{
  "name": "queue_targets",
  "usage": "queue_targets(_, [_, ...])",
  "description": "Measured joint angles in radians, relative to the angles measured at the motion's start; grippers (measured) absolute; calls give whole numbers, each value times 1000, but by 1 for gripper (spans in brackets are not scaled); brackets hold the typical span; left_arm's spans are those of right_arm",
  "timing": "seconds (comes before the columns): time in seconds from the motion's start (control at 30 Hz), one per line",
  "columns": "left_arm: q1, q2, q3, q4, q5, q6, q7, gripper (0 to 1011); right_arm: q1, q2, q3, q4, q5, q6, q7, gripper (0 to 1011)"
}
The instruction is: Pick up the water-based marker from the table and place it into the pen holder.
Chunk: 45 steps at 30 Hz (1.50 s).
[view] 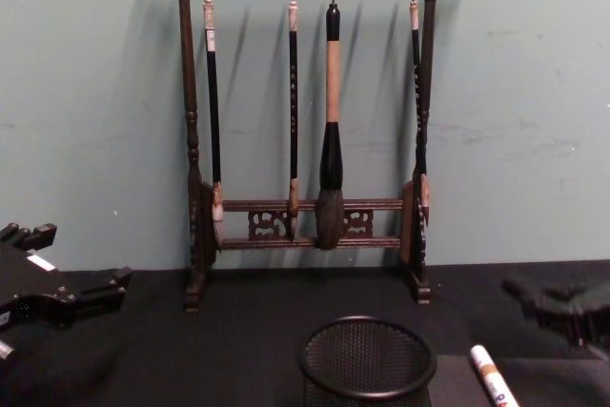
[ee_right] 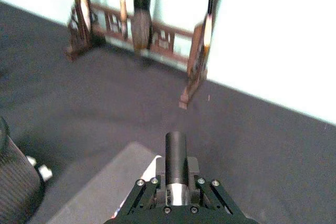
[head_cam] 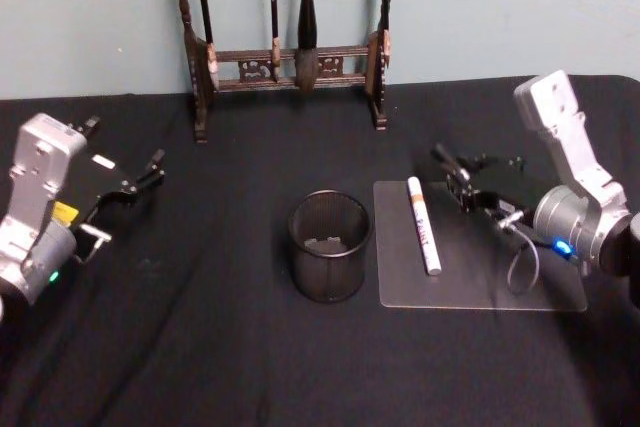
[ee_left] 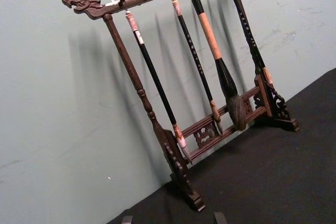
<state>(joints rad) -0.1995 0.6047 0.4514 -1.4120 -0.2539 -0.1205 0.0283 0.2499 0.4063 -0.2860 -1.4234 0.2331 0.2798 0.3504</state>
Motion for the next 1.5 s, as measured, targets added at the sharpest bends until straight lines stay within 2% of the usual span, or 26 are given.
queue_targets(0.13, [0,0,0,0,0,0,0,1001,-9,-1,10,-25,8,-53,4,236])
queue_targets(0.4, [0,0,0,0,0,0,0,1001,-13,-16,9,-42,57,-213,70,236])
queue_targets(0.43, [0,0,0,0,0,0,0,1001,-10,-21,3,-41,67,-242,84,236])
queue_targets(0.47, [0,0,0,0,0,0,0,1001,-10,-21,3,-41,67,-242,84,236])
queue_targets(0.53, [0,0,0,0,0,0,0,1001,-4,-32,-13,-33,85,-289,110,236])
queue_targets(0.63, [0,0,0,0,0,0,0,1001,2,-45,-27,-22,100,-330,130,236])
queue_targets(0.73, [0,0,0,0,0,0,0,1001,11,-71,-50,3,133,-395,168,236])
queue_targets(0.9, [0,0,0,0,0,0,0,1001,21,-99,-79,40,175,-461,220,236])
queue_targets(1.1, [0,0,0,0,0,0,0,1001,34,-125,-118,84,209,-492,258,236])
queue_targets(1.5, [0,0,0,0,0,0,0,1001,63,-161,-174,164,255,-503,291,236])
